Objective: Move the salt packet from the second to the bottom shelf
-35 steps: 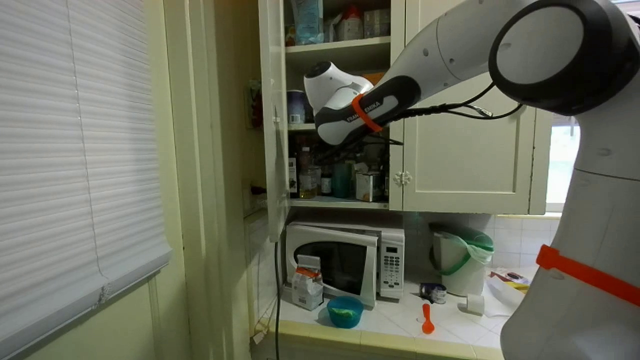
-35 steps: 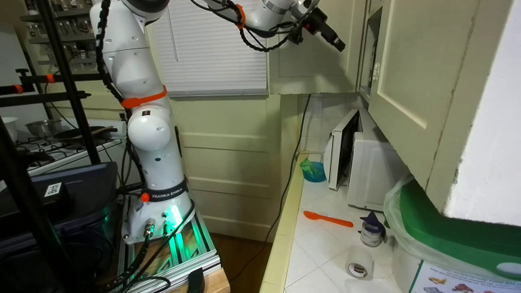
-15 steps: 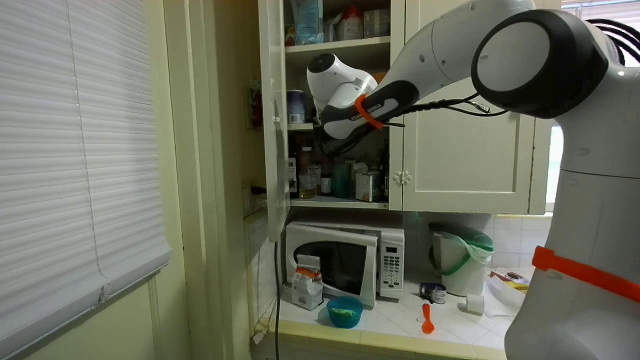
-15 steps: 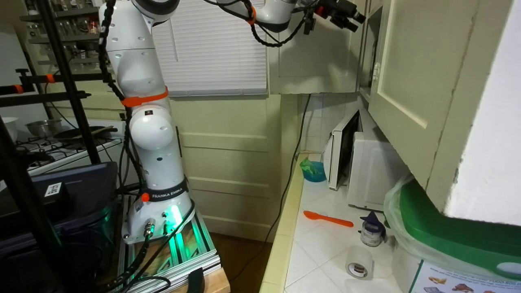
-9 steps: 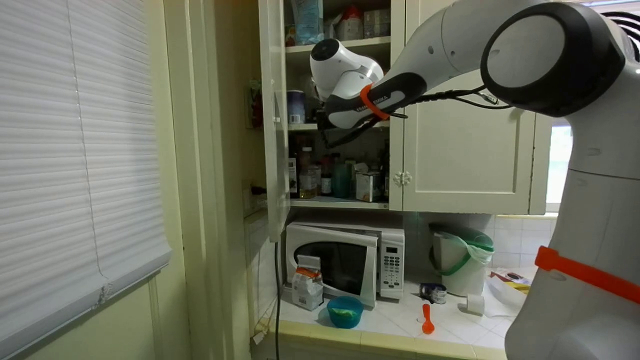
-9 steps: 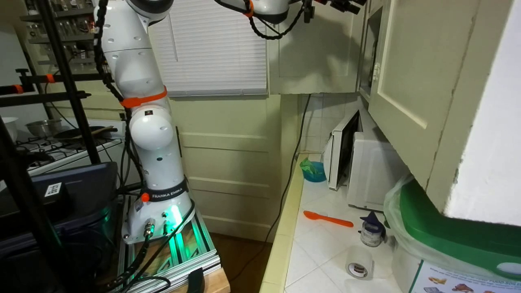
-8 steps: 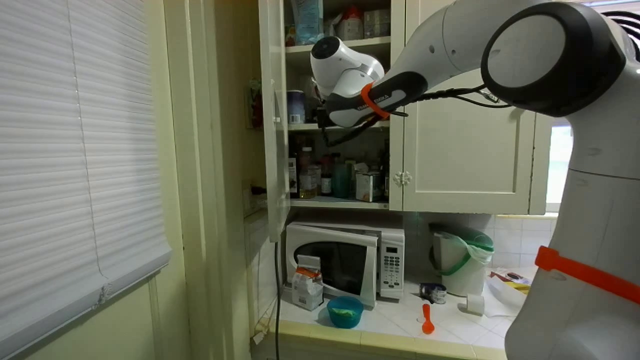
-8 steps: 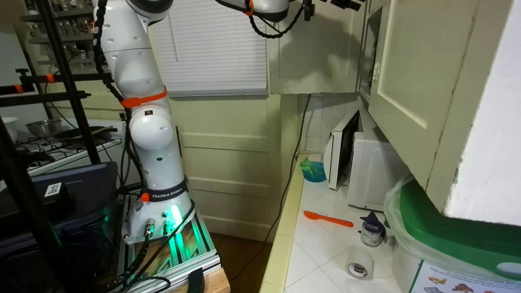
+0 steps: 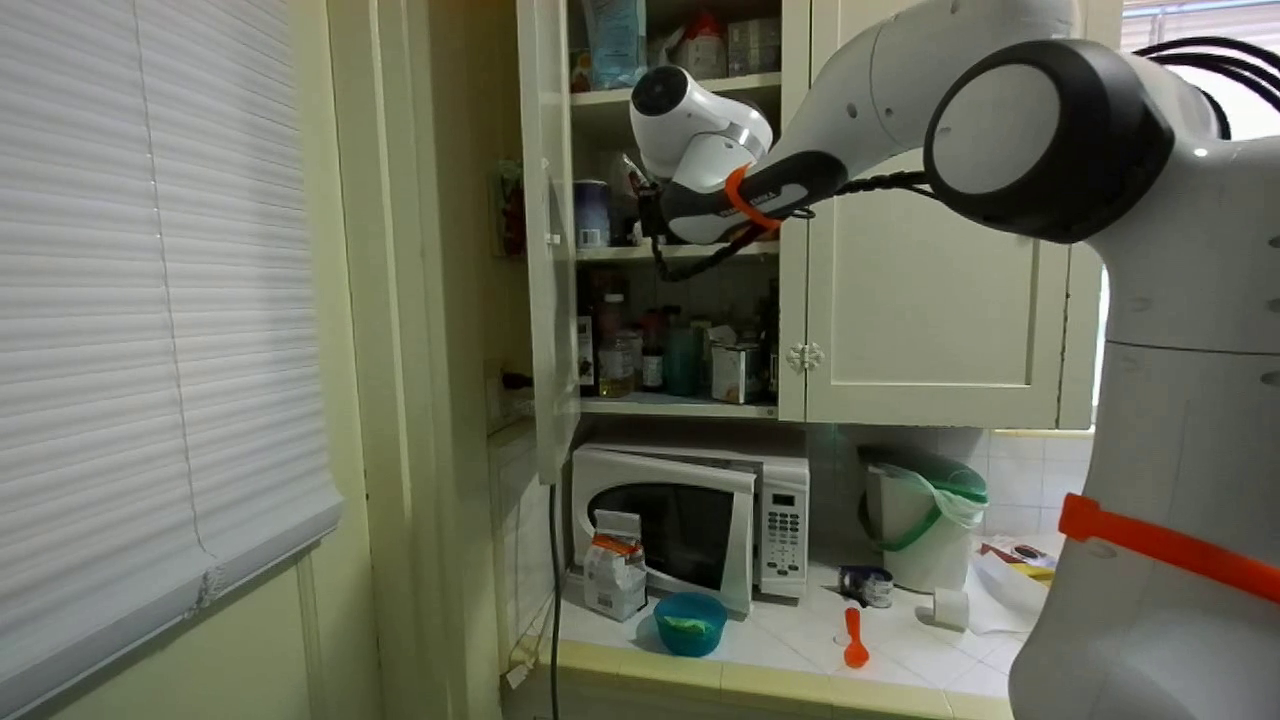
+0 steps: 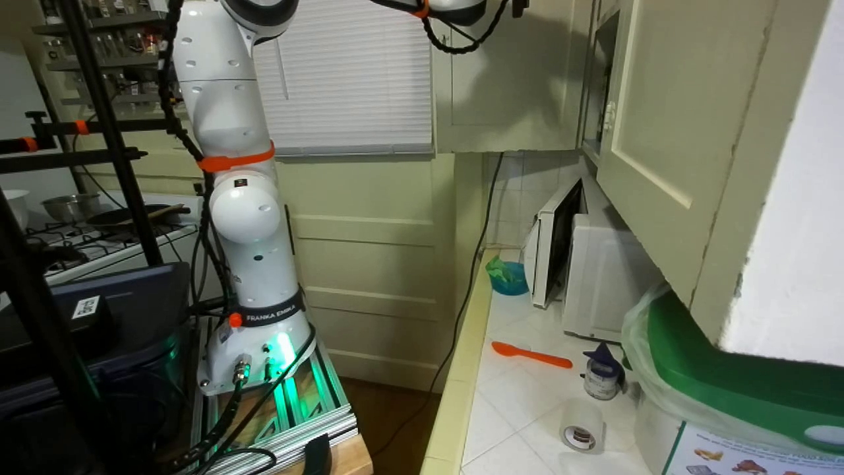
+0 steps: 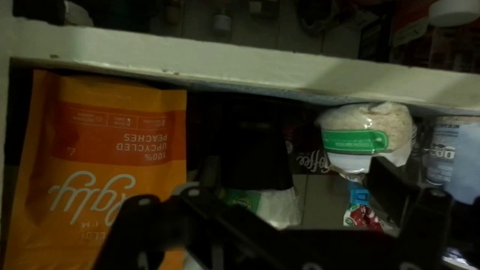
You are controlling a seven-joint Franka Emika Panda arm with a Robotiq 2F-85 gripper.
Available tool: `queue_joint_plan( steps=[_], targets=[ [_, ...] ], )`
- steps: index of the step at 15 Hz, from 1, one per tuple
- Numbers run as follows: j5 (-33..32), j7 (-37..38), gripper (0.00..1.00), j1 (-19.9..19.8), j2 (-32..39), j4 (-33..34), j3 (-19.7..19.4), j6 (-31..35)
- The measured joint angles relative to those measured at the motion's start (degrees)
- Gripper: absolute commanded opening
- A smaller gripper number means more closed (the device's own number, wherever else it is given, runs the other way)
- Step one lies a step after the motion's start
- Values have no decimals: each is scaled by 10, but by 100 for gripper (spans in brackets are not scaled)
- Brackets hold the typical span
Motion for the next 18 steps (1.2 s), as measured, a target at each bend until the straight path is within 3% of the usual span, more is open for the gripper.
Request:
queue_joint_plan(
  steps=[10, 18],
  targets=[
    [0, -6, 100, 0, 14, 15, -1, 2],
    [41, -79, 100, -7, 77, 80, -8, 63]
  ],
)
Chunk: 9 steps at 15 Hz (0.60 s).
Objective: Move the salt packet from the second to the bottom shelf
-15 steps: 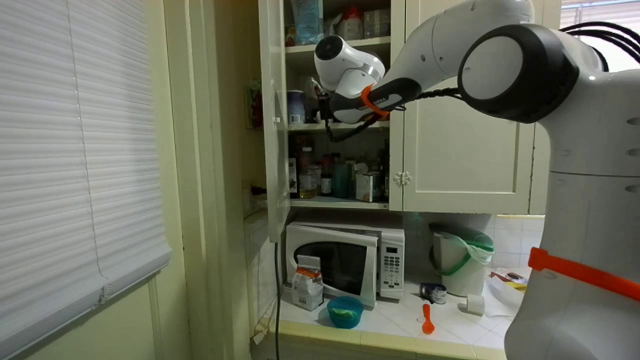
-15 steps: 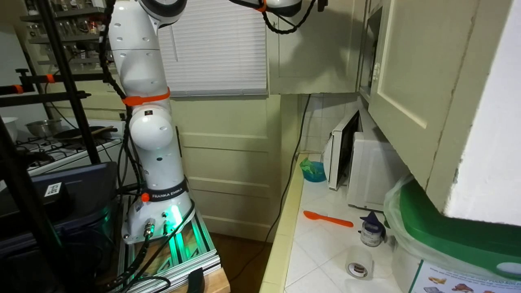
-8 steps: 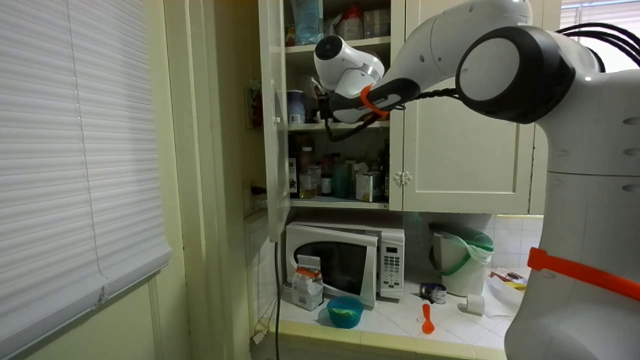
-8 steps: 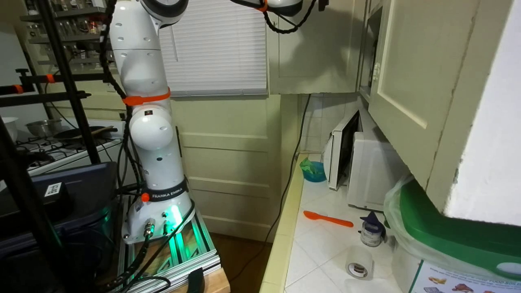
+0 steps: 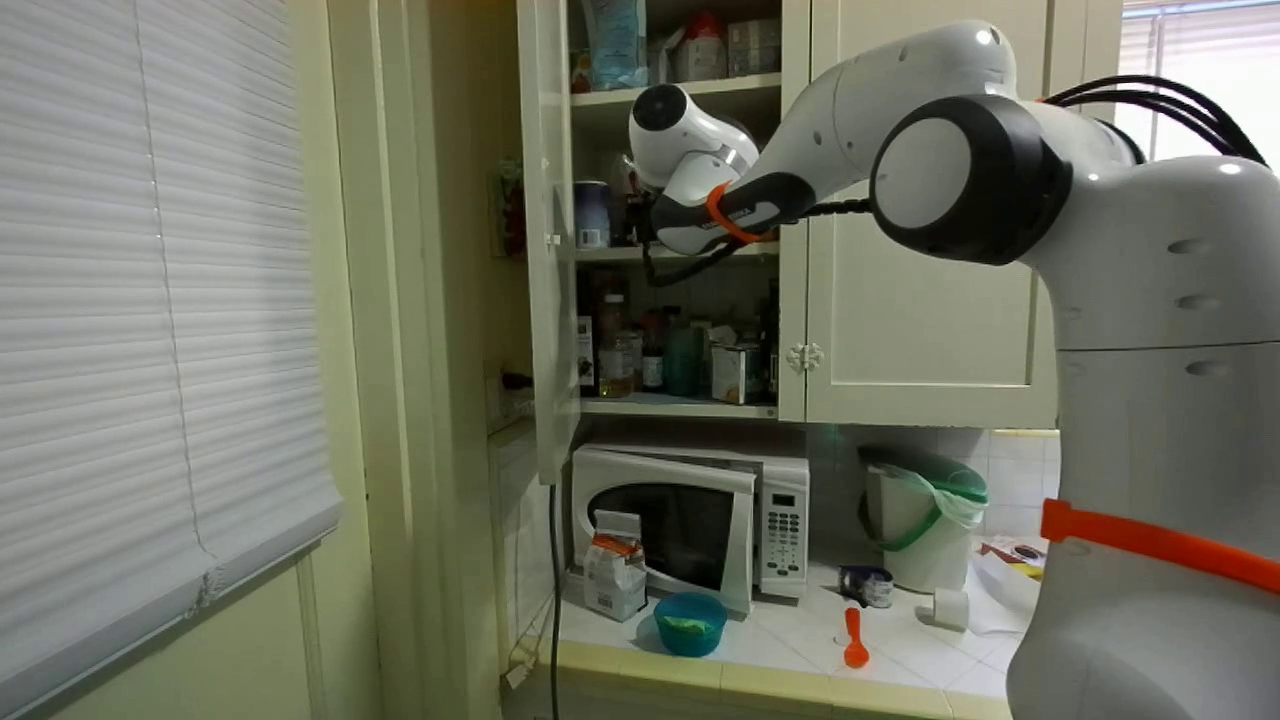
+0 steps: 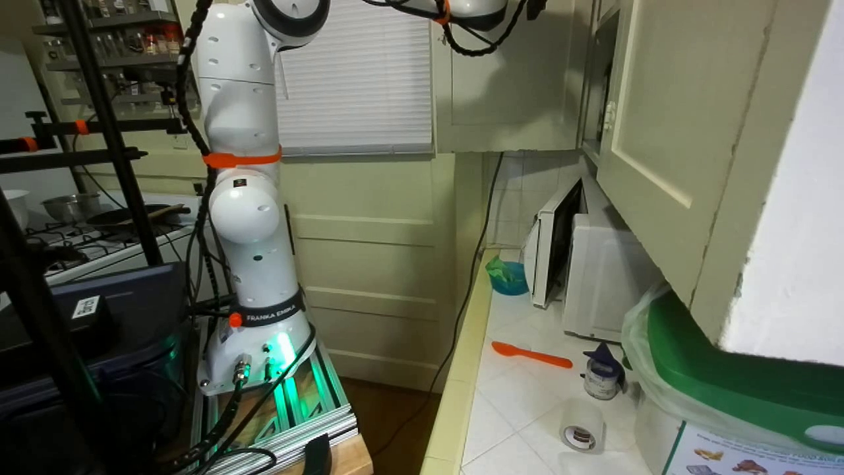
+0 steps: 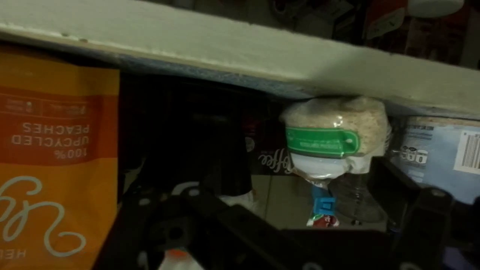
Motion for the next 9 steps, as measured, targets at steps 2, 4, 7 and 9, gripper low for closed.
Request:
queue_joint_plan(
  steps=[2, 4, 7, 9],
  targets=[
    [14, -21, 100, 0, 14, 14, 1, 4],
    [18, -33, 100, 0, 26, 27, 2, 7],
    [18, -37, 100, 0, 45, 50, 2, 7],
    [17, -37, 100, 0, 59, 66, 2, 7]
  ],
)
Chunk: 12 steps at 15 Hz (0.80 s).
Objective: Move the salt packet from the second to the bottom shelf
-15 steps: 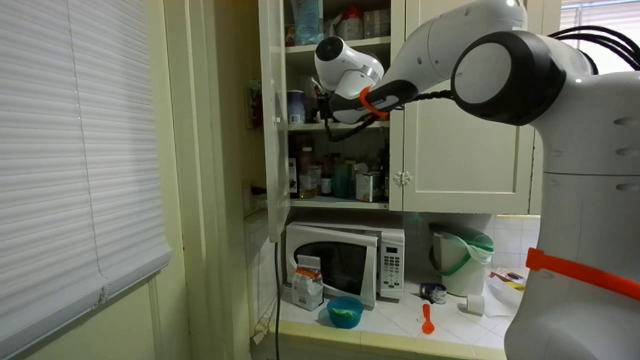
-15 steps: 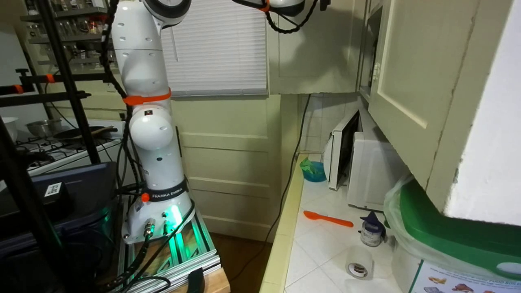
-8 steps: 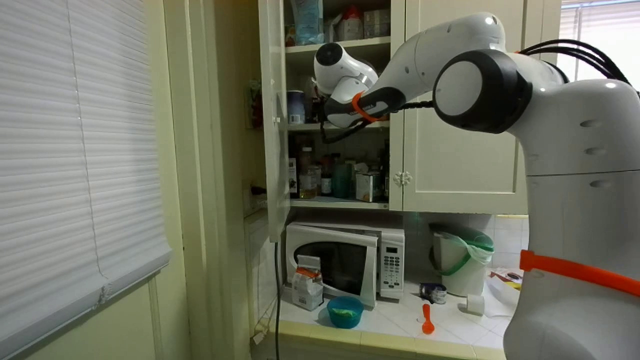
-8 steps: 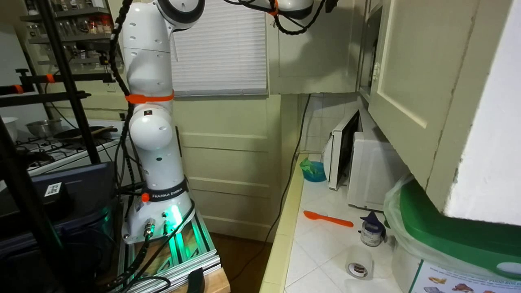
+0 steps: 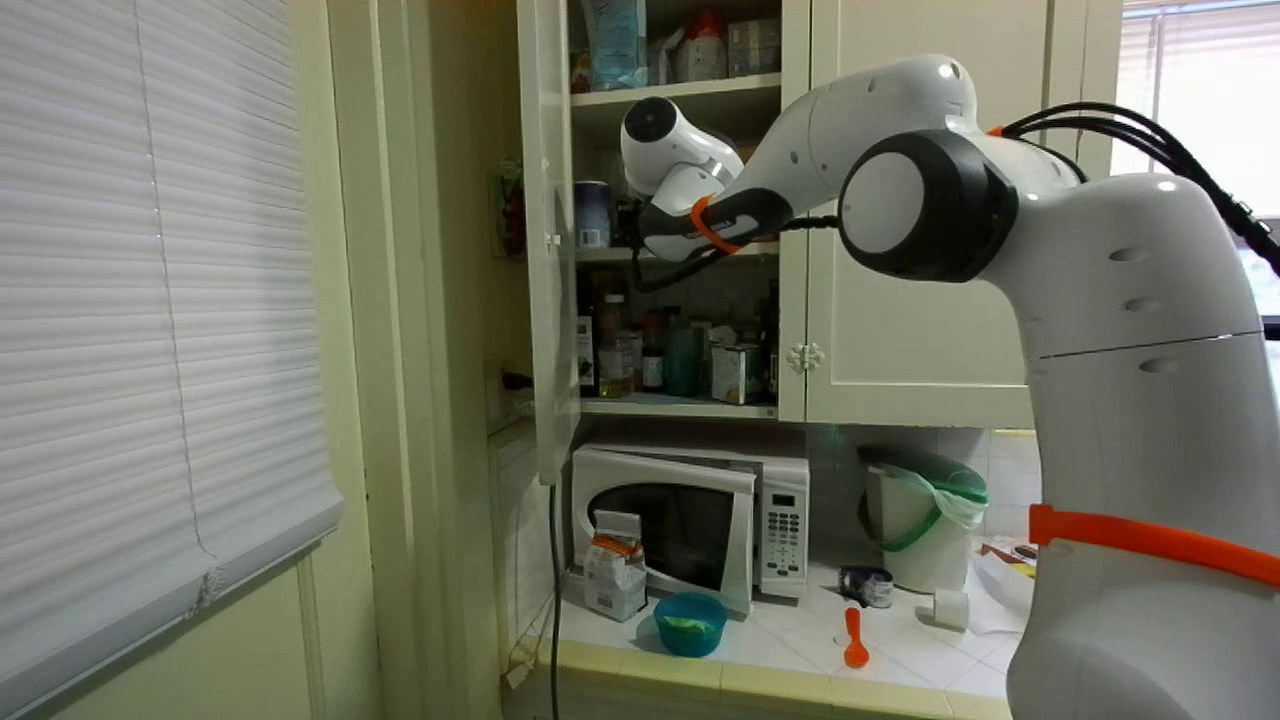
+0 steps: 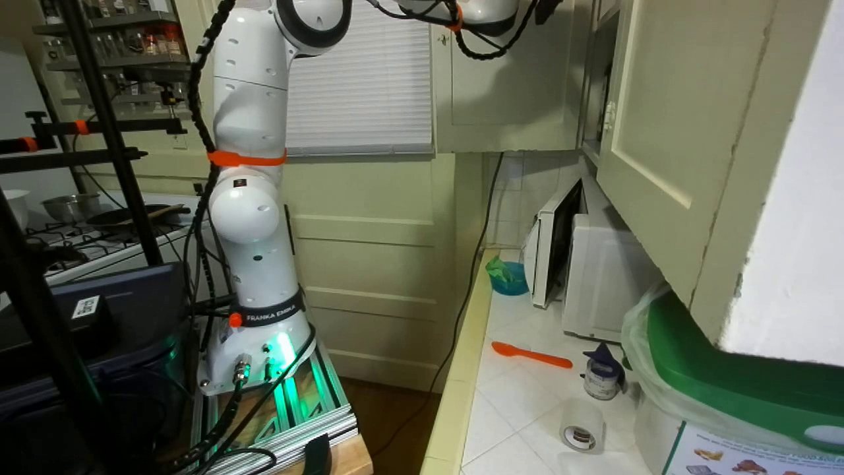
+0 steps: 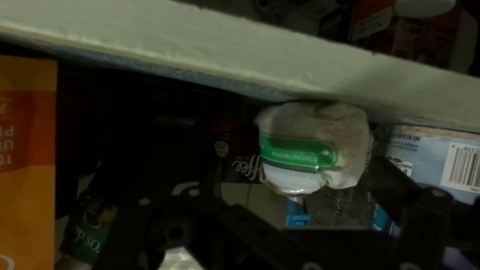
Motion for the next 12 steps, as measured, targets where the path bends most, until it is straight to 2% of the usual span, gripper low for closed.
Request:
queue_joint_plan(
  steps=[2, 3, 5, 12],
  targets=[
    [-2, 0, 100, 0, 13, 13, 0, 0],
    [-4, 0, 78, 0, 19, 19, 0, 0],
    [-4, -1, 66, 1, 31, 31, 0, 0],
    [-4, -4, 12, 2, 49, 50, 2, 0]
  ],
)
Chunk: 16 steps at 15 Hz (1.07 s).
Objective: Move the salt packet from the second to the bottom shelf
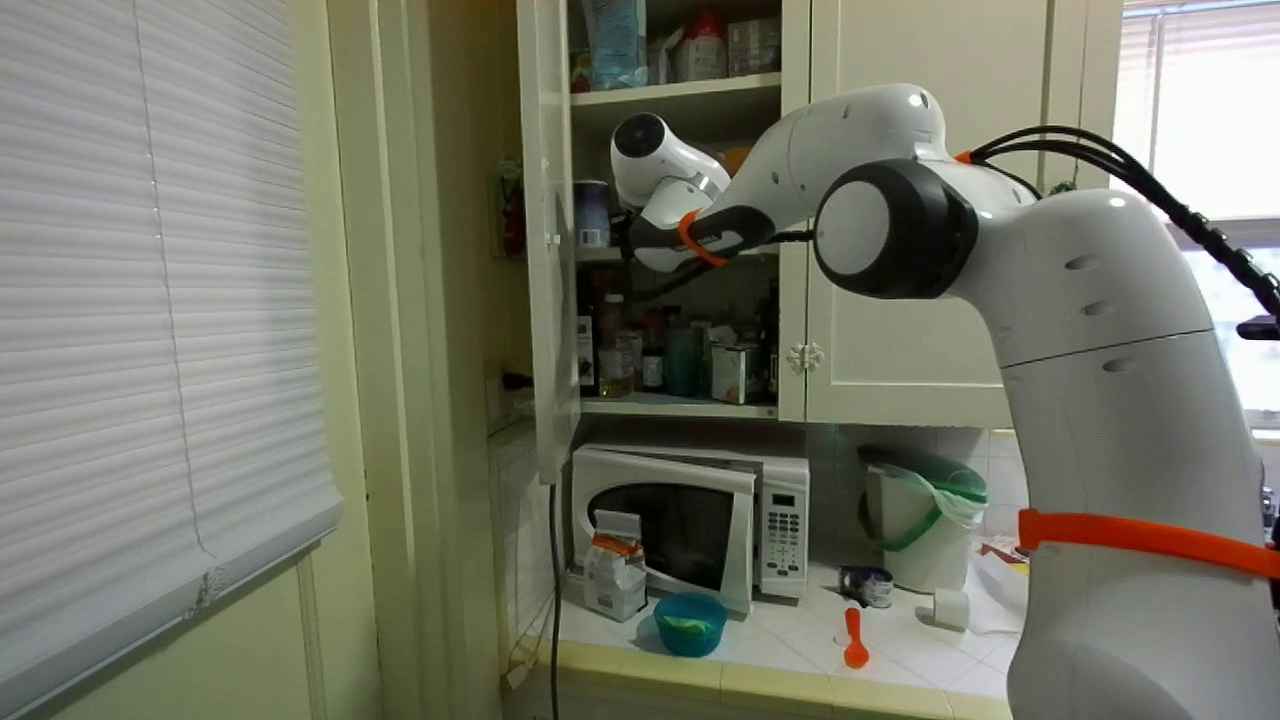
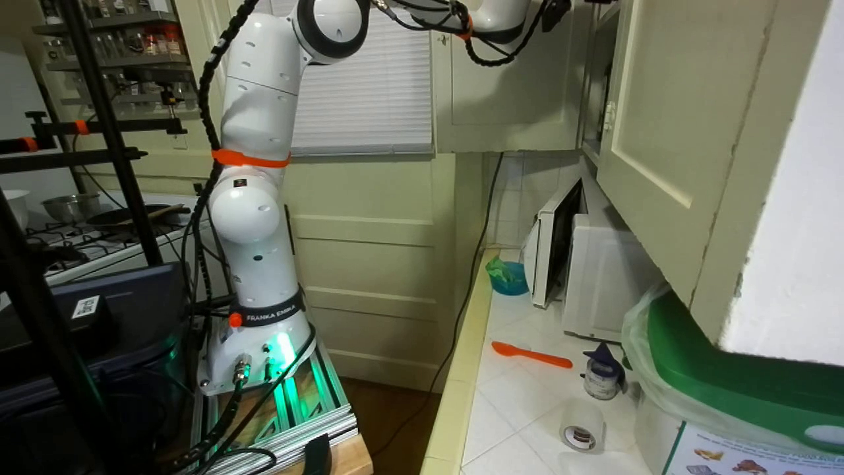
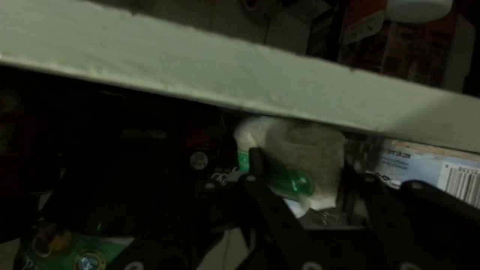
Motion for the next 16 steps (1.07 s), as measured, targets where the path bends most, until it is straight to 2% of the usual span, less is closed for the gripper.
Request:
queue_joint_plan(
  steps=[2, 3, 10, 16],
  targets=[
    [3, -1, 1, 0, -1, 1, 0, 0],
    [6, -3, 5, 0, -1, 1, 1, 0],
    [24, -18, 5, 0, -12, -9, 6, 0],
    [60, -54, 5, -10, -45, -53, 15, 20]
  ],
)
